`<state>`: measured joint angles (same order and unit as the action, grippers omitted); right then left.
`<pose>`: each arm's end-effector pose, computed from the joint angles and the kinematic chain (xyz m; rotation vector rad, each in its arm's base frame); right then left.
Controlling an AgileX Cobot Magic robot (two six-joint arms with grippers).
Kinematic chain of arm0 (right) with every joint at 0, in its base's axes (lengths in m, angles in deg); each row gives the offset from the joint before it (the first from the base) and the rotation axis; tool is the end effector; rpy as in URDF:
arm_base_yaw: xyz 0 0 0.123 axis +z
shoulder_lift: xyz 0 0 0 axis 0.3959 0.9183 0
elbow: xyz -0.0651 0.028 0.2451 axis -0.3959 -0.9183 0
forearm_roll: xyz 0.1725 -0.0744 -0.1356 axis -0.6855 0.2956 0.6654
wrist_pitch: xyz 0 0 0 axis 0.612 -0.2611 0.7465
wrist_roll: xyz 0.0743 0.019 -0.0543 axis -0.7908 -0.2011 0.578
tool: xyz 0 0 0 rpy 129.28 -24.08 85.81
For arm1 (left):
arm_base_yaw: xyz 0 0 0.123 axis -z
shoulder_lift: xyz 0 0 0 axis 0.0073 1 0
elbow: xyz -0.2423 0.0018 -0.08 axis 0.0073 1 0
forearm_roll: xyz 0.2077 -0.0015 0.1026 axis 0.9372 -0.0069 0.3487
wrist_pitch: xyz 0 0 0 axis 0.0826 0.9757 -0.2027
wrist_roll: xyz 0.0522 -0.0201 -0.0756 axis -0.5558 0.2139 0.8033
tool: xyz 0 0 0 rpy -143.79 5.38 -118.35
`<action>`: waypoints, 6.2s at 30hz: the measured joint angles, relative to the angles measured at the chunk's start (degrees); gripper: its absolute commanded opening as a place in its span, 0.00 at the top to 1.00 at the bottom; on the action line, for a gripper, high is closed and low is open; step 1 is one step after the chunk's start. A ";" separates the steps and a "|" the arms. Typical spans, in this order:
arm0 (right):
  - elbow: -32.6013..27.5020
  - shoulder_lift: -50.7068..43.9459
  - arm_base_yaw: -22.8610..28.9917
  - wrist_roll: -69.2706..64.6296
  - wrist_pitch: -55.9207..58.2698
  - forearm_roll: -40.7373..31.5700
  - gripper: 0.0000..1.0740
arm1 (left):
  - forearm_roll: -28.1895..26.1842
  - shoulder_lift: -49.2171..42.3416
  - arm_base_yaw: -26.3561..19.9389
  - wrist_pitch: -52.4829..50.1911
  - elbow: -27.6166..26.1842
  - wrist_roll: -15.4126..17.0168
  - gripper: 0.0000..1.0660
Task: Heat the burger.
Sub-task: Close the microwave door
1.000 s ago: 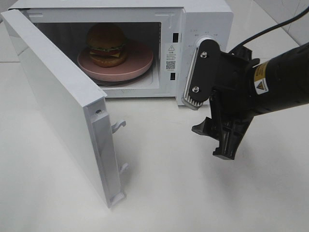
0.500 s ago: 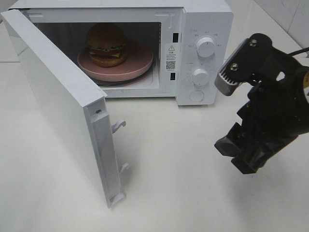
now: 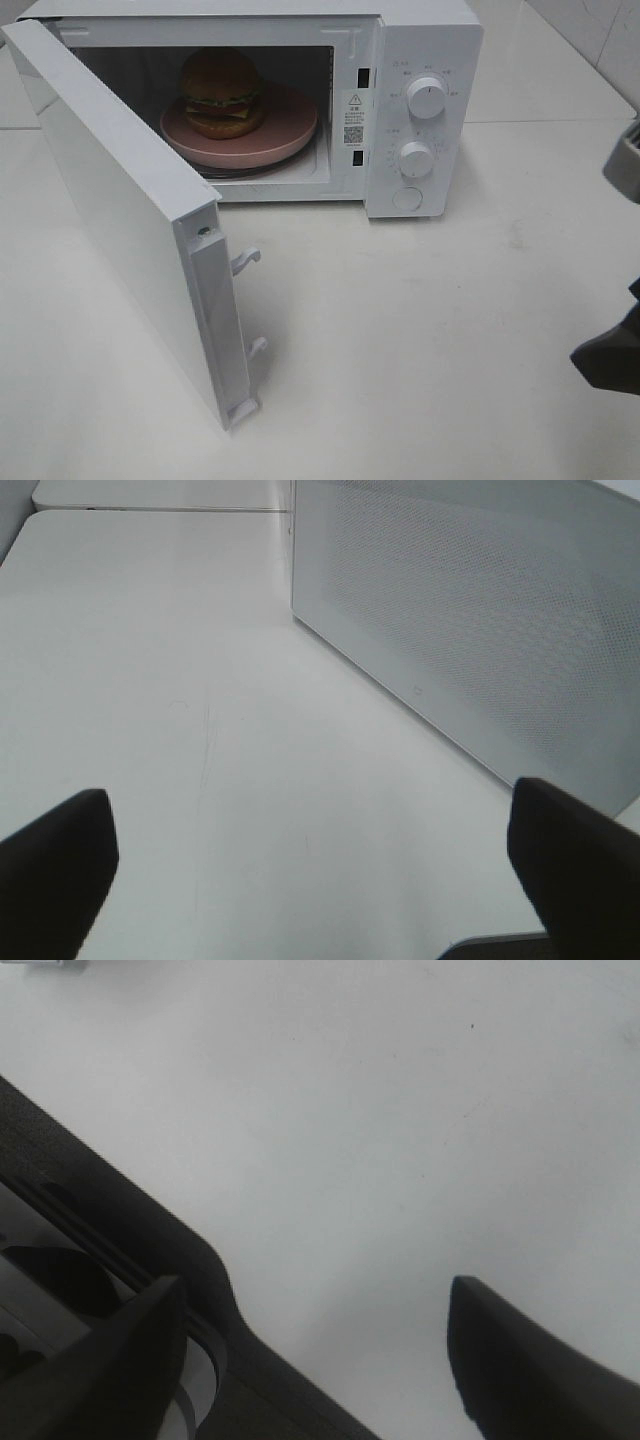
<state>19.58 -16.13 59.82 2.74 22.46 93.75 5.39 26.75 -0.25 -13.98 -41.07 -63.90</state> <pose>0.1195 0.0820 0.2585 -0.7709 2.4778 0.1715 0.0067 -0.0102 0.2688 0.0627 2.0417 -0.1189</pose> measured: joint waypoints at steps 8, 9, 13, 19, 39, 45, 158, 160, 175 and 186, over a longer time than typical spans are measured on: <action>0.00 -7.96 0.00 -0.06 5.44 0.00 0.33 | 0.00 0.00 0.00 0.00 0.00 0.00 0.08; 0.00 -7.96 0.00 -0.06 5.44 0.00 0.33 | 0.00 0.00 0.00 0.00 0.00 0.00 0.08; 0.00 -10.71 0.00 -0.06 6.93 0.00 0.33 | 0.00 0.00 0.00 0.00 0.00 0.00 0.08; -0.63 -14.27 0.00 -0.11 10.08 0.00 0.33 | 0.00 0.00 0.00 0.00 0.00 0.00 0.08; -9.28 -28.82 -14.50 -0.40 5.79 -0.52 0.33 | 0.00 0.00 0.00 0.00 0.00 0.00 0.08; -9.34 -33.29 -20.17 -0.57 4.93 -0.92 0.33 | 0.00 0.00 0.00 0.00 0.00 0.00 0.08; -9.40 -49.33 -28.07 -1.60 4.81 -0.97 0.34 | -3.90 30.54 0.00 -30.02 1.95 -3.55 1.00; -9.40 -49.33 -28.07 -1.60 4.81 -0.97 0.34 | -5.50 32.03 0.00 -34.32 3.84 -3.72 1.00; -9.40 -49.33 -28.07 -1.60 4.81 -0.97 0.34 | -6.99 42.17 0.00 -64.86 13.58 -3.95 1.00; -9.40 -49.33 -28.07 -1.60 4.81 -0.97 0.34 | 0.80 51.51 0.00 -86.06 19.71 1.83 1.00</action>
<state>10.18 -65.46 31.75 1.14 27.27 92.77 6.19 78.25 -0.25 -100.04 -21.36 -62.07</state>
